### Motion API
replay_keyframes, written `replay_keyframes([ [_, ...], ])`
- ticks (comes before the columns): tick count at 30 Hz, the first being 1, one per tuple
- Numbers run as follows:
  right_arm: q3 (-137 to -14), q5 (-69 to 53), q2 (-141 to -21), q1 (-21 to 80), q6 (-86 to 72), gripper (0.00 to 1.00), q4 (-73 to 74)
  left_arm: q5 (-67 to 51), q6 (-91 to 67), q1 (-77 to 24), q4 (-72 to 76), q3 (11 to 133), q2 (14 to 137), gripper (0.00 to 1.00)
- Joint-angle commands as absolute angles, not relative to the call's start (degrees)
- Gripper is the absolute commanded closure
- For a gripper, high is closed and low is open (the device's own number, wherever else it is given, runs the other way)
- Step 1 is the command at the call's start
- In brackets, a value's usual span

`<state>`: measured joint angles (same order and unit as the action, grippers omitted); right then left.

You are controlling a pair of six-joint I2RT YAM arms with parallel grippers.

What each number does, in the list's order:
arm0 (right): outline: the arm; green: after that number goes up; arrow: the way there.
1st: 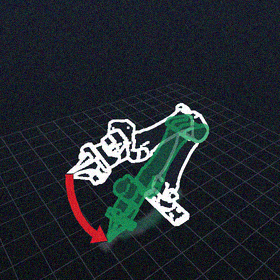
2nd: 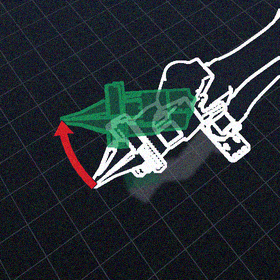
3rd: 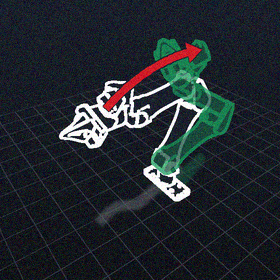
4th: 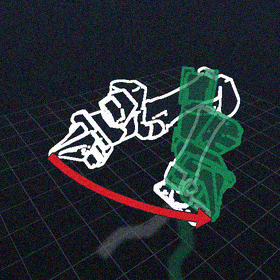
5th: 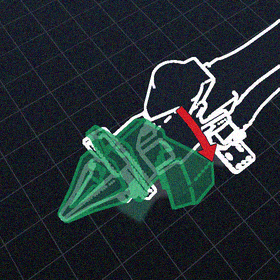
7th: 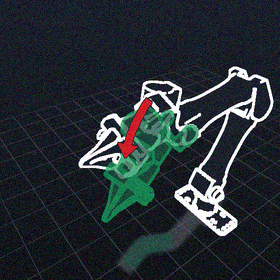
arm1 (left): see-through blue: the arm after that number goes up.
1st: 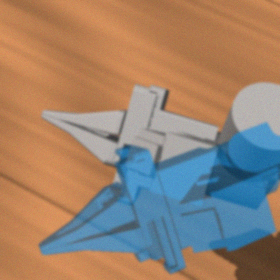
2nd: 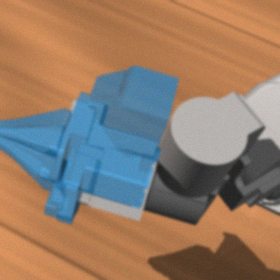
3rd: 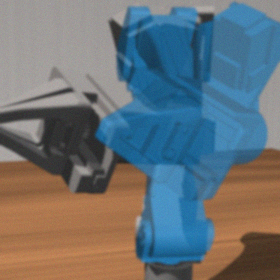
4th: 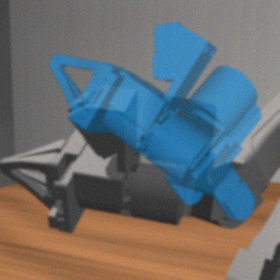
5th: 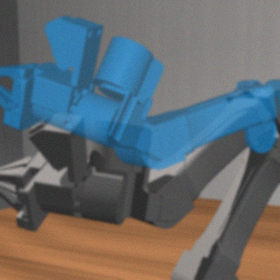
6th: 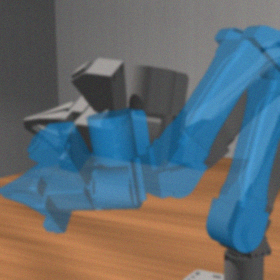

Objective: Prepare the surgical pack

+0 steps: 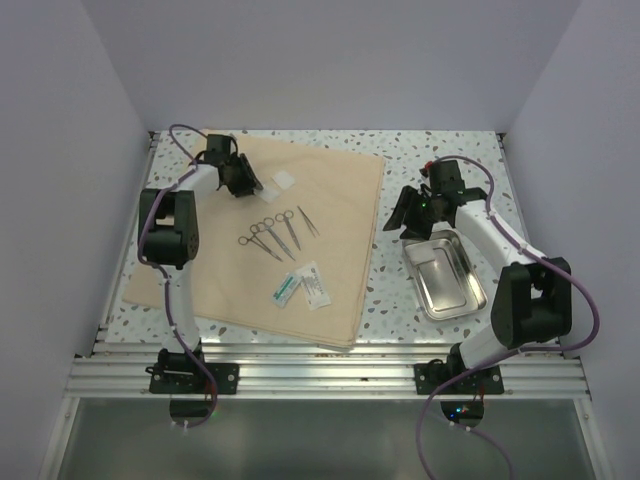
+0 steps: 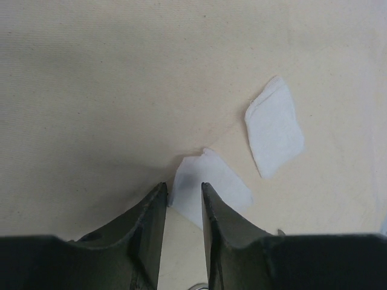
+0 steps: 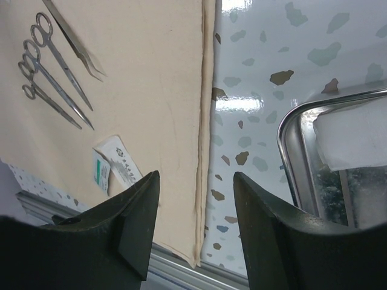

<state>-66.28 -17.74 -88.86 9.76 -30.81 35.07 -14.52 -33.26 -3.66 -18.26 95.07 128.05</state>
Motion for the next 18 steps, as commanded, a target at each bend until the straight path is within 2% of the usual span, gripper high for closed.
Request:
replay_keyframes([
  [1, -66.71, -19.16, -87.18, 9.93, -31.20, 0.44, 33.66, -13.36, -29.89, -3.87, -22.94, 96.41, 130.69, 0.68],
  [4, -67.23, -19.07, -87.71, 10.02, -31.20, 0.44, 33.58, -13.01, -28.39, -3.87, -23.12, 97.38, 130.96, 0.79],
  [5, -67.58, -18.99, -87.89, 10.02, -31.20, 0.44, 33.66, -13.09, -27.61, -3.87, -23.12, 97.82, 130.78, 0.88],
  [7, -67.94, -19.16, -88.41, 10.02, -31.20, 0.44, 33.66, -12.92, -26.90, -3.87, -23.03, 98.70, 130.08, 1.00],
  [13, -69.78, -18.90, -89.47, 10.46, -31.03, 0.43, 34.28, -18.09, -24.44, -5.27, -16.01, 97.30, 122.98, 1.00],
  [18, -70.75, -18.72, -90.53, 10.63, -31.03, 0.42, 34.45, -24.25, -24.26, -5.89, -15.47, 101.51, 123.40, 1.00],
])
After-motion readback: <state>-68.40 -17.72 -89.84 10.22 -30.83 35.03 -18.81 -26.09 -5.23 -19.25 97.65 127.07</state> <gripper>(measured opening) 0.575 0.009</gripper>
